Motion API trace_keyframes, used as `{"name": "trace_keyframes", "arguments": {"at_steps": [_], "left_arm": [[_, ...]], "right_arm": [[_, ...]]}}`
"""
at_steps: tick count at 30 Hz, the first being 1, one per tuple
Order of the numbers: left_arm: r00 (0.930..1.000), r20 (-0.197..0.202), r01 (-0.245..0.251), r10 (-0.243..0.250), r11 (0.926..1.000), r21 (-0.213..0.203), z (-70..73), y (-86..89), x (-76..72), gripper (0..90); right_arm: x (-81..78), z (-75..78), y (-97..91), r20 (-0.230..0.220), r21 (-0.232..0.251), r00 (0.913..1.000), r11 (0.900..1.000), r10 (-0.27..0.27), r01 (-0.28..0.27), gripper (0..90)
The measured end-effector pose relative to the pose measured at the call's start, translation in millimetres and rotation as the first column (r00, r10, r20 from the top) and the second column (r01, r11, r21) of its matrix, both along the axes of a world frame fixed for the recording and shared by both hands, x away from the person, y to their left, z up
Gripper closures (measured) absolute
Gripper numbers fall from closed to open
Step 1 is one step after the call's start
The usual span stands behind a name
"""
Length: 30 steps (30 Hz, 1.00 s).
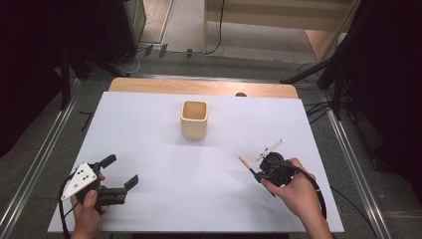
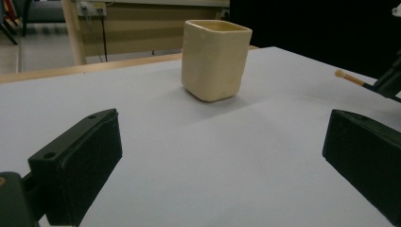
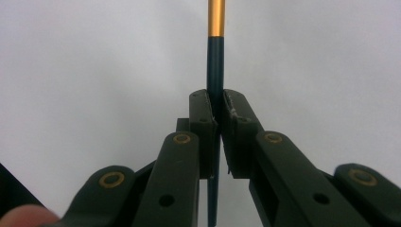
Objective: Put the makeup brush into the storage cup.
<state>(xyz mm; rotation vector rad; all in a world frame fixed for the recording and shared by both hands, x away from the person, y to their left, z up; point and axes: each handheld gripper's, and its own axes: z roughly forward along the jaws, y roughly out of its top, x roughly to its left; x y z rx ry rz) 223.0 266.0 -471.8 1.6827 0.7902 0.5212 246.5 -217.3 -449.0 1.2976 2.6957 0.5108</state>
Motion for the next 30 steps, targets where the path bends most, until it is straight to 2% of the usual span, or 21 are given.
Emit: {"name": "trace_keyframes", "arguments": {"at_steps": [1, 2, 3, 4, 5, 8, 9, 14, 24, 28, 30], "left_arm": [[1.0000, 0.003, 0.005, -0.005, 1.0000, -0.003, 2.5, -4.3, 0.8, 0.0], [1.0000, 0.003, 0.005, -0.005, 1.0000, -0.003, 2.5, -4.3, 0.8, 0.0], [0.9999, 0.008, 0.007, -0.007, 1.0000, -0.001, 3.6, -6.7, 1.3, 0.0], [0.9999, 0.010, 0.011, -0.011, 0.9999, 0.000, 4.8, -9.1, 2.0, 0.0], [0.9998, 0.009, 0.015, -0.015, 0.9999, -0.004, 5.9, -11.5, 2.8, 0.0], [0.9995, 0.015, 0.027, -0.027, 0.9996, -0.009, 9.1, -18.9, 5.4, 0.0], [0.9992, 0.016, 0.036, -0.036, 0.9993, -0.006, 10.7, -23.1, 7.4, 0.0], [0.9987, 0.015, 0.050, -0.050, 0.9988, -0.004, 11.9, -31.3, 11.2, 0.0], [0.9967, 0.022, 0.078, -0.078, 0.9968, -0.017, 21.6, -48.5, 21.5, 0.0], [0.9956, 0.026, 0.090, -0.090, 0.9959, -0.010, 22.9, -54.8, 24.2, 0.0], [0.9949, 0.028, 0.097, -0.097, 0.9952, -0.012, 23.7, -58.7, 25.6, 0.0]], "right_arm": [[-1.2, 4.2, -1.9, 0.029, 0.028, 0.9996, 0.9996, -0.006, 0.005, 84.5], [-1.2, 4.2, -1.9, 0.029, 0.028, 0.9996, 0.9996, -0.006, 0.005, 84.5], [-2.0, 7.7, -4.1, 0.055, 0.068, 0.9984, 0.9977, -0.005, 0.001, 84.6], [-2.0, 7.7, -4.1, 0.055, 0.068, 0.9984, 0.9977, -0.005, 0.001, 84.6], [-2.3, 9.9, -5.0, 0.077, 0.095, 0.9970, 0.9955, -0.003, -0.005, 84.6], [-3.2, 11.6, -5.0, 0.097, 0.121, 0.9953, 0.9926, -0.004, -0.007, 84.5], [-3.8, 13.2, -4.2, 0.116, 0.137, 0.9932, 0.9906, -0.009, -0.007, 84.5], [-3.8, 16.7, -1.7, 0.157, 0.200, 0.9876, 0.9795, -0.005, -0.027, 84.5], [-0.8, 22.3, 6.4, 0.226, 0.255, 0.9740, 0.9655, -0.007, -0.053, 84.5], [-0.5, 23.9, 8.7, 0.234, 0.269, 0.9721, 0.9616, -0.012, -0.053, 84.6], [-0.1, 24.8, 9.3, 0.242, 0.287, 0.9700, 0.9566, -0.019, -0.053, 84.6]]}}
